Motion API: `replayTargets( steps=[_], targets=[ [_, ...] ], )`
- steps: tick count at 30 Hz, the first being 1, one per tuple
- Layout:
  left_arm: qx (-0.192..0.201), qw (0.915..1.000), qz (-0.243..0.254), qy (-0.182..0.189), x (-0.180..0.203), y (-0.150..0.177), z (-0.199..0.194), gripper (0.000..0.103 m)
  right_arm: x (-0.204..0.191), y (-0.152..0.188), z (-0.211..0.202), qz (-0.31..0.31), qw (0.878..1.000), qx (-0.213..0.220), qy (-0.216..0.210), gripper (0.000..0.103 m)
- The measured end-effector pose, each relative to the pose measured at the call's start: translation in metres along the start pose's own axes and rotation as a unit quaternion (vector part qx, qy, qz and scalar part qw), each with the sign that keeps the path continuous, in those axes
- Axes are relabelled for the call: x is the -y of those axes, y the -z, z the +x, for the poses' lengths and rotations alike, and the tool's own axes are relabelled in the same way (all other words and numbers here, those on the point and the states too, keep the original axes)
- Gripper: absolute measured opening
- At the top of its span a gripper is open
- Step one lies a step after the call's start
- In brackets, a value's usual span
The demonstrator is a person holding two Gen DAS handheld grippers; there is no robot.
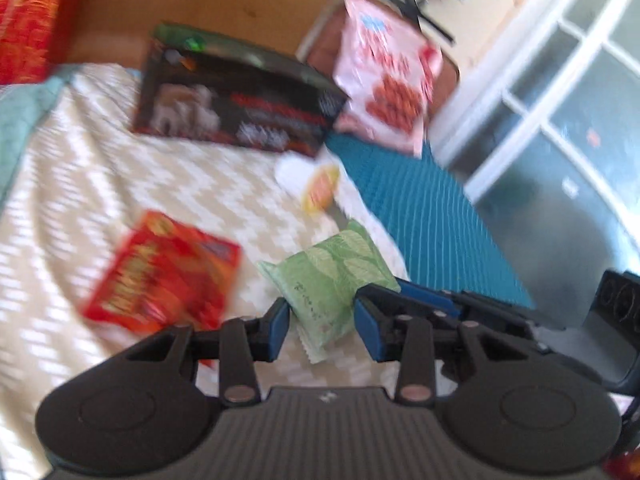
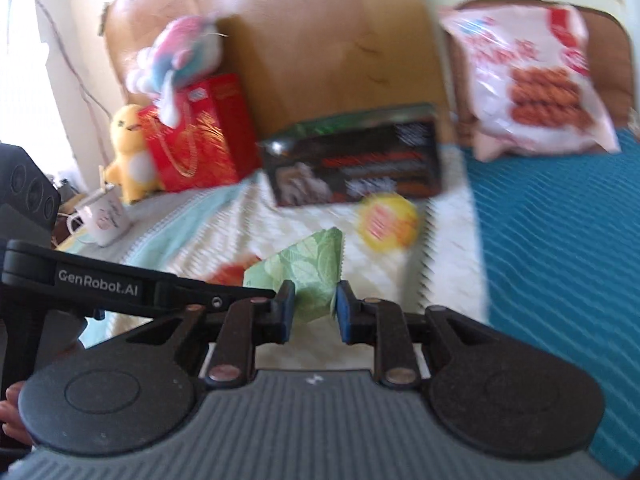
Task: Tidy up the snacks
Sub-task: 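Grasp the second light green leaf-pattern pack with the left tool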
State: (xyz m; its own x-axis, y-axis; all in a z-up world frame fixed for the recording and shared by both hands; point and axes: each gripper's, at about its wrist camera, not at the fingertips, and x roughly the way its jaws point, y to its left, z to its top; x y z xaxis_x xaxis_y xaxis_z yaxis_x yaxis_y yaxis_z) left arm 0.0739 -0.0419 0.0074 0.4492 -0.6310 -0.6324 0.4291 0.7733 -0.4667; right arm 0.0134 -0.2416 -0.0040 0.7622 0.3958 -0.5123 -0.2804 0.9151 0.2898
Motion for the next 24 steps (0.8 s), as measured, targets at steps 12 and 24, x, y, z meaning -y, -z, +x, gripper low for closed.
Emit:
replayTargets(
  steps=[12, 24],
  targets=[
    [0.041, 0.9988, 0.001, -0.027, -0.007, 0.009, -0.025, 0.053, 0.000, 0.015, -0.020, -0.069, 0.997, 0.009, -0.026, 0.067],
    [0.002, 0.9994, 0.034, -0.004, 0.006, -0.007, 0.010, 0.044, -0.001, 0.012, 0.016, -0.149, 0.988, -0.032, -0.031, 0.062]
  ],
)
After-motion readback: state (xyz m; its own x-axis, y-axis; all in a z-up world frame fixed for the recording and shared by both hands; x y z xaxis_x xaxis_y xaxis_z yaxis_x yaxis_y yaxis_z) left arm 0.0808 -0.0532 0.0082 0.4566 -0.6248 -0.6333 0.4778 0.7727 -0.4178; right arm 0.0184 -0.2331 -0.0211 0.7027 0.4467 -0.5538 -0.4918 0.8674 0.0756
